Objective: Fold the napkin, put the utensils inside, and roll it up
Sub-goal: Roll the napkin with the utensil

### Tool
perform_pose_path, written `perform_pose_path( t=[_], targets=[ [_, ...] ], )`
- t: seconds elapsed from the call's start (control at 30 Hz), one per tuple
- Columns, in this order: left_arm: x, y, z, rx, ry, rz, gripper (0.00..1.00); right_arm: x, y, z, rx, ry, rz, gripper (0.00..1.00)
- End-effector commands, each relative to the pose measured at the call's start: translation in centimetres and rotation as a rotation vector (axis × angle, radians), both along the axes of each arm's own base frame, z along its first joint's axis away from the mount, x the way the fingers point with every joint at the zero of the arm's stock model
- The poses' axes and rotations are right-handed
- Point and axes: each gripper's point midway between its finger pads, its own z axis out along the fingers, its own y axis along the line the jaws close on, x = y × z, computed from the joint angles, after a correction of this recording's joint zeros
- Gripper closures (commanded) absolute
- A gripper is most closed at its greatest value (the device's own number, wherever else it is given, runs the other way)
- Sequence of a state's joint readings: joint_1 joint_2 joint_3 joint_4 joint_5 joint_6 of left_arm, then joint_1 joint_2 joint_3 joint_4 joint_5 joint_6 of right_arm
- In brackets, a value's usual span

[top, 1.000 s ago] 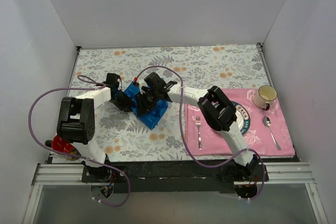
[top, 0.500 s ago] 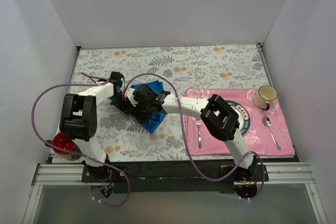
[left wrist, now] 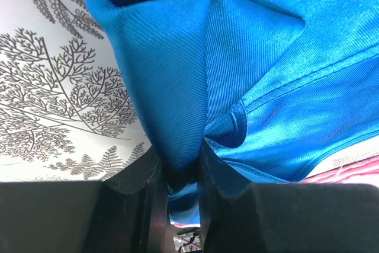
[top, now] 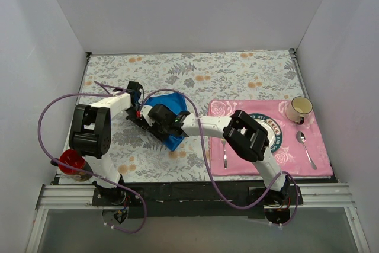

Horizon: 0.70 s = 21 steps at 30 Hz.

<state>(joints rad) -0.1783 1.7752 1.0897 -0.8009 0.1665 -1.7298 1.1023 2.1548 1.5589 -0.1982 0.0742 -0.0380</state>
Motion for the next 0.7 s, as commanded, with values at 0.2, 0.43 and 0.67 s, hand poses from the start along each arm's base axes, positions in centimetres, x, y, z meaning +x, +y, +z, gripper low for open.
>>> perform_pose_path(
  t=[0.2, 0.43, 0.67],
  targets=[
    [2.4, -0.6, 1.8, -0.021, -0.188, -0.181, 0.79, -1.3, 0.1, -2.0, -0.004, 0.136, -0.001, 0.99],
    [4.7, 1.8, 5.1, 0.069, -0.374, -0.243, 0.29, -3.3, -0.5, -3.5, 0.065, 0.407, 0.020, 0.99],
    [5.1, 5.3, 7.9, 0.073, -0.464, -0.158, 0.19, -3.8, -1.3, -3.3, 0.199, 0.690, -0.001, 0.99]
  ],
)
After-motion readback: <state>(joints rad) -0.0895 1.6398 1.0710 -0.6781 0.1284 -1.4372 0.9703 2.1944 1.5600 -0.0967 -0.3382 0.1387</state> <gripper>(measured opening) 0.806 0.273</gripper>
